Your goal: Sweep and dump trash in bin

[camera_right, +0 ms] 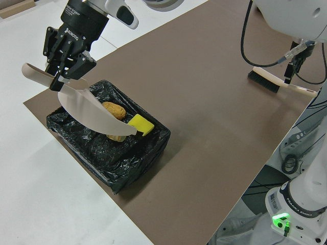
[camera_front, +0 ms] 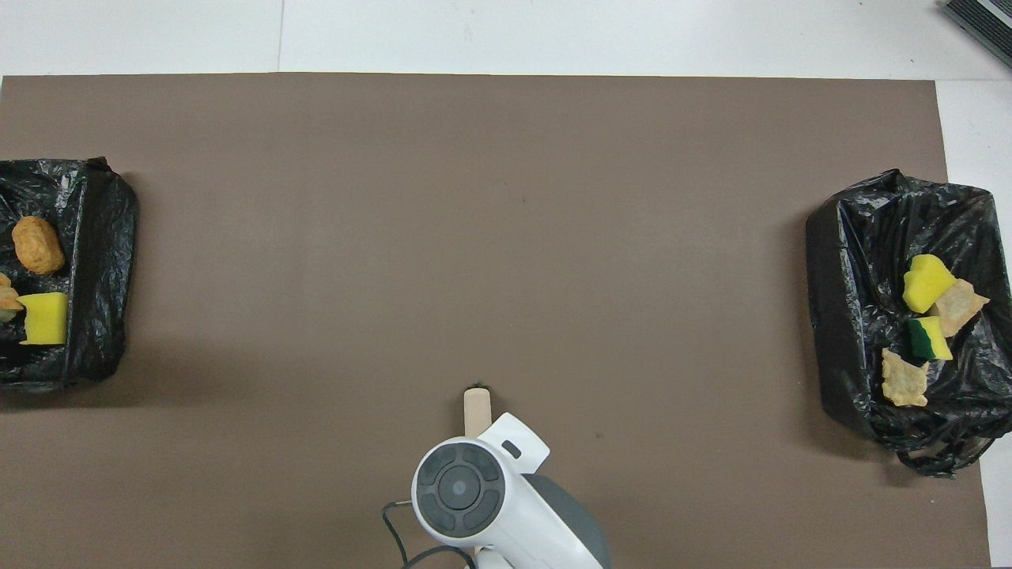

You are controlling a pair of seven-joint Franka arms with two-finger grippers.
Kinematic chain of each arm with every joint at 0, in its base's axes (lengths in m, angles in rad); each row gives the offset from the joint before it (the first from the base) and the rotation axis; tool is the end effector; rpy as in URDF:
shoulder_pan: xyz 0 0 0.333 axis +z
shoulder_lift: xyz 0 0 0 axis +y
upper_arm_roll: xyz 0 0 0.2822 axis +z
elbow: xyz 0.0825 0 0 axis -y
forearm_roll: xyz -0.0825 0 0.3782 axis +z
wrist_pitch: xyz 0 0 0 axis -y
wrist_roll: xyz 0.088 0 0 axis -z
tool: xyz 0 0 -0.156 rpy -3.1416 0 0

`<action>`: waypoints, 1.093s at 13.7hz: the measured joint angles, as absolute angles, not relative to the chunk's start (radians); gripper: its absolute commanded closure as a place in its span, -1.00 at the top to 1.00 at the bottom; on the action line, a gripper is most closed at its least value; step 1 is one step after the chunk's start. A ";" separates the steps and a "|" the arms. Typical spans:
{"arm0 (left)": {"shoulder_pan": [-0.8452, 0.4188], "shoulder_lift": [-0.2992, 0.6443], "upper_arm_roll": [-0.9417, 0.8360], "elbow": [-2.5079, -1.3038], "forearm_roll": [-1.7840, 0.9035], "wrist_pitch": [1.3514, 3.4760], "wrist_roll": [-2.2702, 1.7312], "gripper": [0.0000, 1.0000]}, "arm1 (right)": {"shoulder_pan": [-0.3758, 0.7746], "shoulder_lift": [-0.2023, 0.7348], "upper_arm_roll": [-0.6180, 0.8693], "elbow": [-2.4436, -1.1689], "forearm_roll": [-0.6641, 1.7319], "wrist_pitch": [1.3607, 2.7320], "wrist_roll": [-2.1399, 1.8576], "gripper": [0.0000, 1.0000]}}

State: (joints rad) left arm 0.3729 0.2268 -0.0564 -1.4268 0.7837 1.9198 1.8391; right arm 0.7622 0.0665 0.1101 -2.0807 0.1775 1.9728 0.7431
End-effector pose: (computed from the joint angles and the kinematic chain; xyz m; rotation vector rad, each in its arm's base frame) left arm 0.5968 0.2858 0.5460 -1.6323 1.8526 0.7106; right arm 0.3219 0.4135 0.3050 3.1064 0.0710 -0.3727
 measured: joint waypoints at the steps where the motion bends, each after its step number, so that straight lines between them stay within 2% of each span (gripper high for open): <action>1: 0.359 0.217 -0.058 -1.427 0.786 1.896 1.838 -1.00 | 0.731 0.052 0.108 -2.069 0.177 1.947 0.697 1.00; 4: 0.276 0.193 -0.062 -1.443 0.786 1.769 1.698 -1.00 | 0.628 0.017 0.102 -1.999 0.176 1.836 0.557 1.00; 7: 0.175 0.135 -0.069 -1.559 0.764 1.712 1.490 -1.00 | 0.532 0.008 0.096 -1.904 0.173 1.734 0.445 1.00; 10: 0.075 0.080 -0.072 -1.670 0.643 1.616 1.216 -1.00 | 0.443 0.007 0.093 -1.832 0.141 1.682 0.312 1.00; 15: -0.148 0.074 -0.077 -1.747 0.427 1.530 0.748 -1.00 | 0.239 0.007 0.088 -1.759 0.129 1.650 0.118 1.00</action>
State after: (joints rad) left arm -0.1484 0.0737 -0.0769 -1.7474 0.4265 1.5296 0.7477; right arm 0.2392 0.0074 0.0877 -1.7586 0.1290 1.6501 0.1182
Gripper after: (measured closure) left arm 0.687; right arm 0.000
